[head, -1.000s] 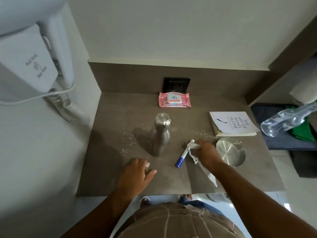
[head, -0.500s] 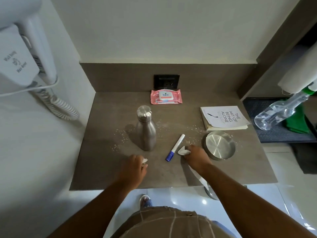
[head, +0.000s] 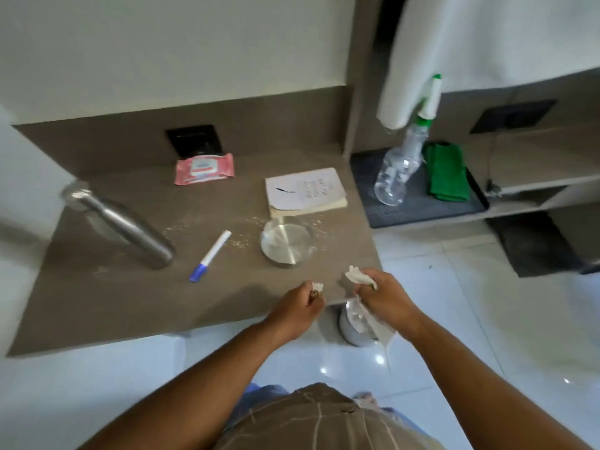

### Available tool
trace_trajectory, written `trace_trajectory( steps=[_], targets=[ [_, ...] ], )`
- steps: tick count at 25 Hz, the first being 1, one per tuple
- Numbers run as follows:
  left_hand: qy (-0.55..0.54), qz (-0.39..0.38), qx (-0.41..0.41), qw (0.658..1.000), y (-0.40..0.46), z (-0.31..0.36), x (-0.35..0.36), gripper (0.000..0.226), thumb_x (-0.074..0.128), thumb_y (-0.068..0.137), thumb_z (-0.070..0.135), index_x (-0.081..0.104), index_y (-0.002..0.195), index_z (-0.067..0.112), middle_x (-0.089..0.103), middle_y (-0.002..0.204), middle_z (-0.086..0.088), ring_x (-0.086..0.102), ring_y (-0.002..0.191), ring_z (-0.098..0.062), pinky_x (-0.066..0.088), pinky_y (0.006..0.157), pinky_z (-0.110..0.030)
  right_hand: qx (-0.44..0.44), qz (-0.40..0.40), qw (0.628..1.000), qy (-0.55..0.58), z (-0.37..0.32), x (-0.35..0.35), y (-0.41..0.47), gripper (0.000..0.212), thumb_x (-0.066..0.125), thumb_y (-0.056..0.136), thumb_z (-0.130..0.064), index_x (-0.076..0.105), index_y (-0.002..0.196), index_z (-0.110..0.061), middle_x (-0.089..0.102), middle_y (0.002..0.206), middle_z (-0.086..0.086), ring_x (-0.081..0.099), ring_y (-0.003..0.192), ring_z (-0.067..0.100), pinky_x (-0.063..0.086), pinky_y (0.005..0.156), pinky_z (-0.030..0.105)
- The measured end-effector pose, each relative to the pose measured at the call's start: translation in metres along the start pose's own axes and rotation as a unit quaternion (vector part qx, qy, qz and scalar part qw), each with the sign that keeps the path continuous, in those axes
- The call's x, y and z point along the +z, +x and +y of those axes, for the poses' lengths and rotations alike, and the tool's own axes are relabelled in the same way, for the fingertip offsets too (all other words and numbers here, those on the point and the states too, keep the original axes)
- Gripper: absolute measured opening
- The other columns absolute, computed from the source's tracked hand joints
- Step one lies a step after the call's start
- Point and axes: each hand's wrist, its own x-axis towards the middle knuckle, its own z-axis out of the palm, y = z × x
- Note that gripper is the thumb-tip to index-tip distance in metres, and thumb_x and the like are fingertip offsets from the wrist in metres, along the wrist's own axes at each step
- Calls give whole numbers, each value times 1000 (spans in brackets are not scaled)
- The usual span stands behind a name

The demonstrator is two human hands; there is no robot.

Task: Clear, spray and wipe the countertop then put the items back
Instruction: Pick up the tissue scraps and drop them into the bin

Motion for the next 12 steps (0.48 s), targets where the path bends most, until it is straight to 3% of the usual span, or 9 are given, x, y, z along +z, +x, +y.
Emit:
trace_trajectory(
  steps=[3, 6, 8, 12],
  targets=[
    [-21, -95, -39, 995, 20, 28, 89, 26, 48, 92, 36, 40, 73, 19, 44, 63, 6, 36, 51, -8, 33, 47, -27, 68, 18, 997, 32, 64, -56, -18, 24, 54, 82, -4, 63, 68, -22, 62, 59, -13, 54, 53, -3, 40, 50, 11],
    [-75, -138, -131, 979, 48, 39, 158, 20, 47, 92, 30, 47, 79, 14, 54, 69, -1, 39, 46, -10, 32, 41, -18, 144, 33, 989, 28, 125, -75, -14, 20, 52, 84, -5, 60, 70, -18, 59, 61, -9, 53, 57, 6, 41, 51, 18],
    [-116, -129, -198, 965, 80, 36, 197, 13, 45, 93, 22, 47, 83, 15, 50, 68, -3, 36, 42, -11, 28, 39, -16, 187, 42, 981, 41, 171, -72, 5, 13, 53, 83, -8, 59, 73, -13, 59, 66, -1, 54, 63, 14, 42, 55, 24],
    [-182, -56, -295, 936, 159, -5, 251, 7, 51, 93, 21, 48, 87, 20, 42, 63, -1, 34, 45, -12, 25, 39, -16, 260, 68, 957, 111, 261, -44, 75, 15, 54, 86, -13, 58, 72, -18, 62, 71, 3, 59, 69, 18, 46, 56, 22]
  ],
)
